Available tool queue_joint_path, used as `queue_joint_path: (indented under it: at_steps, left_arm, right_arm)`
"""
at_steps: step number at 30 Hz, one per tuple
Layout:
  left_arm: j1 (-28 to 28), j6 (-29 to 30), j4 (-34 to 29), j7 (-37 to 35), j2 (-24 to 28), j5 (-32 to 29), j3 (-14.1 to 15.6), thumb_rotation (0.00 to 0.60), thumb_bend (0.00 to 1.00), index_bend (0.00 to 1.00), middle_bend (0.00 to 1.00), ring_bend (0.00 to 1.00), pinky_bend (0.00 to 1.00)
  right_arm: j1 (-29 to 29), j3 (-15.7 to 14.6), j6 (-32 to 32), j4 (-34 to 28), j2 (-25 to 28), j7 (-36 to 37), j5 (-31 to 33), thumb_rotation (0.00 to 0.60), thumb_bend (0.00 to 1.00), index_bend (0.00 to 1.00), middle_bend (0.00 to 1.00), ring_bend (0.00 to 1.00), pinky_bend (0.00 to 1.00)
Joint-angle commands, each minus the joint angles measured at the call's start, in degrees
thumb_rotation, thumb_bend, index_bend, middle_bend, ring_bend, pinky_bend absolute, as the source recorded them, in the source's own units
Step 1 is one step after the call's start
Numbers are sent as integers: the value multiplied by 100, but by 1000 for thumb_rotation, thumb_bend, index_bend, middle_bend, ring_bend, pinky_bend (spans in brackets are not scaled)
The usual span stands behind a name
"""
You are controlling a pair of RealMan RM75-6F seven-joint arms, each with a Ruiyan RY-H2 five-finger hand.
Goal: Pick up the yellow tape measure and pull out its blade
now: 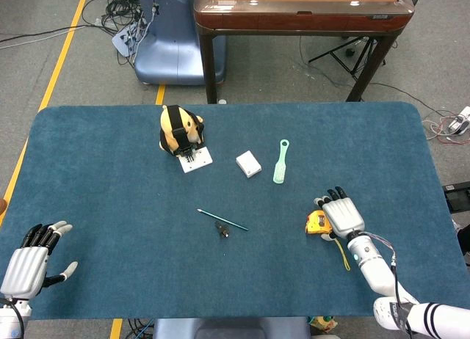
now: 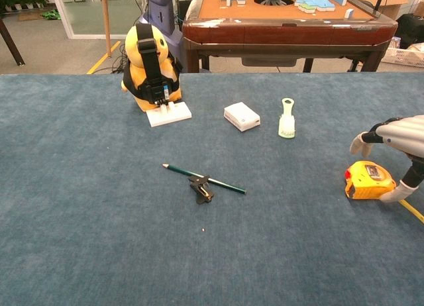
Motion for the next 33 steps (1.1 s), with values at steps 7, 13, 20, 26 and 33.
queue_joint_path:
  at_steps: [7,13,20,26,33]
  left_arm:
    - [53,39,-51,10,15,-13,21,600,203,208,173,131,63]
    - [65,50,-47,-11,21,-6,20,600,203,208,173,130,63]
    - [30,14,-51,-45,40,14,4,600,202,208,173,131,60]
    - [58,22,-34,-79,64,-8,14,600,203,208,172,130,60]
    - [47,-3,34,-163,41,0,12,600,202,208,173,130,60]
  right_arm:
    - [-70,-134,-34,25,47,217,-372,600,122,250,297,122,48]
    - [-222,-227,143,-220,202,175,-445,599,123,273,316,144,48]
    - [-202,-120,119,-100,105,143,-356,600,123,273,316,144,48]
    - [-170,-47,51,-35,-2,71,-199,600,122,273,316,151,48]
    - [-177,-34,43,-72,-29,3,-96,600,163,298,336,168,48]
